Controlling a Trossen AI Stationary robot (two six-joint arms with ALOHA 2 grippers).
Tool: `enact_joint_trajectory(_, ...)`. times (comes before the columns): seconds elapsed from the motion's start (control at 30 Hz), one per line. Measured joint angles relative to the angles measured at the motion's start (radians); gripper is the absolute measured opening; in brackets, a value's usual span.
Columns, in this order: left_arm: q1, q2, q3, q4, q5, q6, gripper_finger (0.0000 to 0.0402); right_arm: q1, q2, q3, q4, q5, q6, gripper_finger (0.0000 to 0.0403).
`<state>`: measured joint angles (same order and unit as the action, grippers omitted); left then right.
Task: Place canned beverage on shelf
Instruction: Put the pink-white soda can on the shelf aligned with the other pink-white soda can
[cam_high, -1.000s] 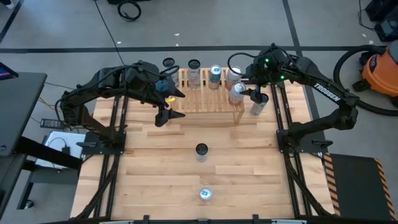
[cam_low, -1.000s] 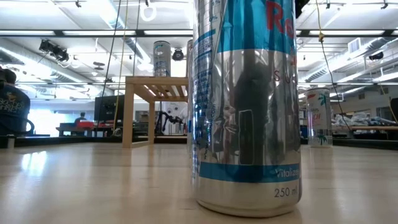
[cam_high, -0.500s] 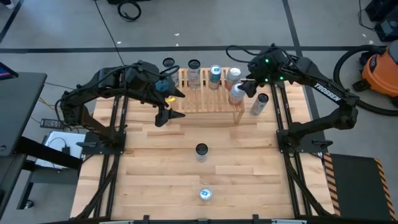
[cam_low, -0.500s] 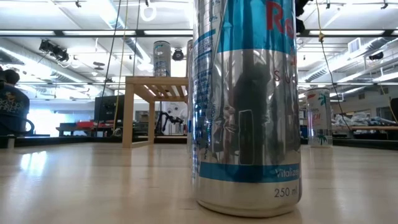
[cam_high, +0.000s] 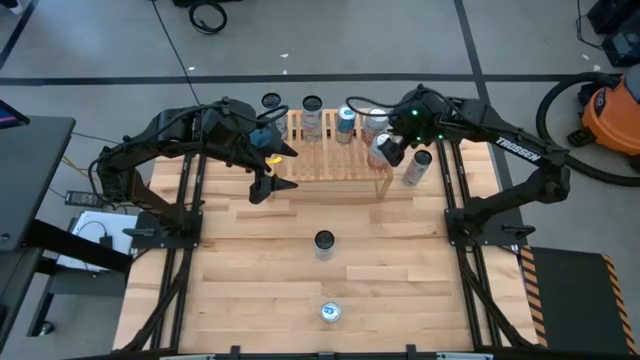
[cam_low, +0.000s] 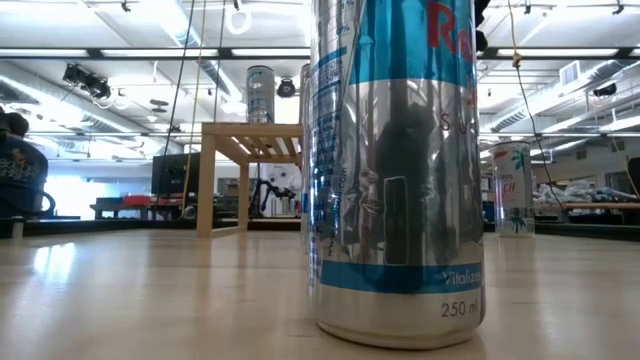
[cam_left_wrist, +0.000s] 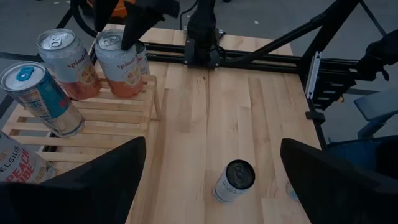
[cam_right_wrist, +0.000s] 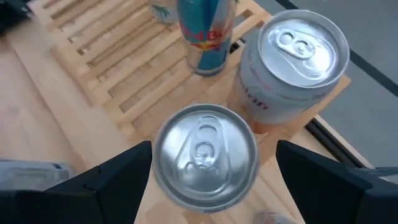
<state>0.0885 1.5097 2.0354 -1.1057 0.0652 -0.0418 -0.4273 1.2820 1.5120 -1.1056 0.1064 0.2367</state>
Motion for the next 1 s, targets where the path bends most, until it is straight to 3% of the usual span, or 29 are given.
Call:
enact_joint_trajectory(0.3,0.000,0.000,0.000,0.000,0.000,0.001,0.0373,0.016,0.035,0.000,-0.026,0.001,-0.058,0.0343)
enact_joint_trajectory(0.57,0.000,0.000,0.000,0.000,0.000,0.001,0.0373,0.014,0.027,0.001,-0.050,-0.010,-0.156,0.0282)
enact_joint_trajectory(1.0,0.000,0.000,0.000,0.000,0.000,0.002,0.0373,-0.051,0.027,0.001,-0.043,-0.193,-0.491,0.0281)
